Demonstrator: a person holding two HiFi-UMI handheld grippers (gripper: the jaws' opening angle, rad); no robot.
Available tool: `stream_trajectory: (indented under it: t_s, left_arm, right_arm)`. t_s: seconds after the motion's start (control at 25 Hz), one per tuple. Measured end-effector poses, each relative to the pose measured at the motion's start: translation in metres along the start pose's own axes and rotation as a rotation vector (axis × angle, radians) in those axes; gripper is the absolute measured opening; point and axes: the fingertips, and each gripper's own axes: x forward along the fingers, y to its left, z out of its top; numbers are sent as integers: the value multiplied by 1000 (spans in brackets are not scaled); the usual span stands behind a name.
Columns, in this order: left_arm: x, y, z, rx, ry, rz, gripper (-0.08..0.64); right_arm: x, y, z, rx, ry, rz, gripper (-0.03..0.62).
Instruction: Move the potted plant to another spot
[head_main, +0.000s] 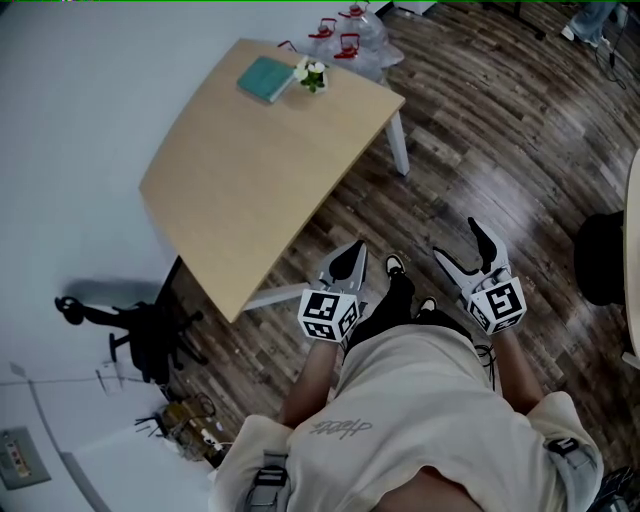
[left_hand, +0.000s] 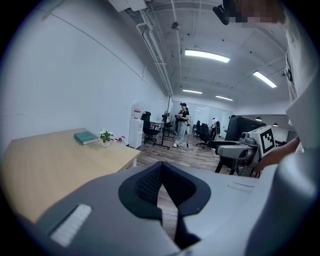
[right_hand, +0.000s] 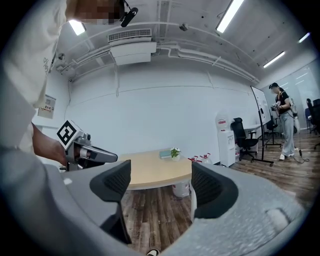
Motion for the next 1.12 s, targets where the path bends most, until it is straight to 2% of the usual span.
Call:
stream_trajectory:
  t_s: [0.4, 0.84, 1.12]
  left_arm:
    - [56, 36, 32, 13, -25, -54, 18]
    - [86, 106, 45, -13, -42, -90, 18]
    - [105, 141, 57, -16, -47, -85, 18]
  right_arm:
    - [57, -34, 29, -31, -3, -20, 374]
    - [132, -35, 53, -81, 12, -35, 374]
    - [162, -41, 55, -57, 21, -49, 374]
